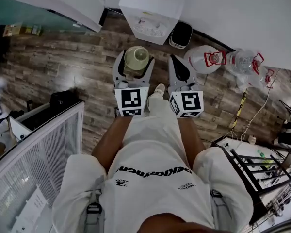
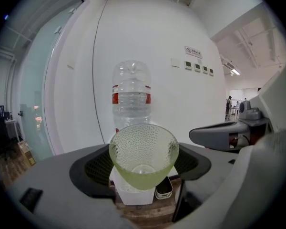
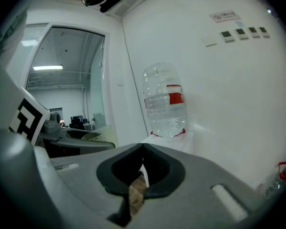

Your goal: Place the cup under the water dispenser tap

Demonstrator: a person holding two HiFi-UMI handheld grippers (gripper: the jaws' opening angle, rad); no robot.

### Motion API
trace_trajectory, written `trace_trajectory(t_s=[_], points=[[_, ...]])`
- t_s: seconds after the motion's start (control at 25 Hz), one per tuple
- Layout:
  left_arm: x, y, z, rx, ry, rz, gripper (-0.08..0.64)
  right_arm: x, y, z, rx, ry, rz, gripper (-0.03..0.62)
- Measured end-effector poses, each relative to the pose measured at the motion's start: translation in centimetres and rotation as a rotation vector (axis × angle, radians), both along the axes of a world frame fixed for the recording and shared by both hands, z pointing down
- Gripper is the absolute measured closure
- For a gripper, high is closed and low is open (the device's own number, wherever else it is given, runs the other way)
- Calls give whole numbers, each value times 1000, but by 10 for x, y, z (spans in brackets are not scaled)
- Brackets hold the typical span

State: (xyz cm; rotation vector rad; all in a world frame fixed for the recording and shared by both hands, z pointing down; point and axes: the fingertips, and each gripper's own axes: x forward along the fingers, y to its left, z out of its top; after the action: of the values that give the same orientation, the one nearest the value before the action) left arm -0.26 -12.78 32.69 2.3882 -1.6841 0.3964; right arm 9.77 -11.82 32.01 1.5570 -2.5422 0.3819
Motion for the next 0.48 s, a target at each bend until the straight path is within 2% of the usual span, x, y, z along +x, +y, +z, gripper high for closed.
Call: trace_trajectory(t_s=[0.2,0.48], points=[[-6,-10,26,-29,8,-10,186,-5,-4,31,-38,14,11,594],[-12,-35,83,-41,-16,37,187,-9,-14,75,-72,30,64,594]])
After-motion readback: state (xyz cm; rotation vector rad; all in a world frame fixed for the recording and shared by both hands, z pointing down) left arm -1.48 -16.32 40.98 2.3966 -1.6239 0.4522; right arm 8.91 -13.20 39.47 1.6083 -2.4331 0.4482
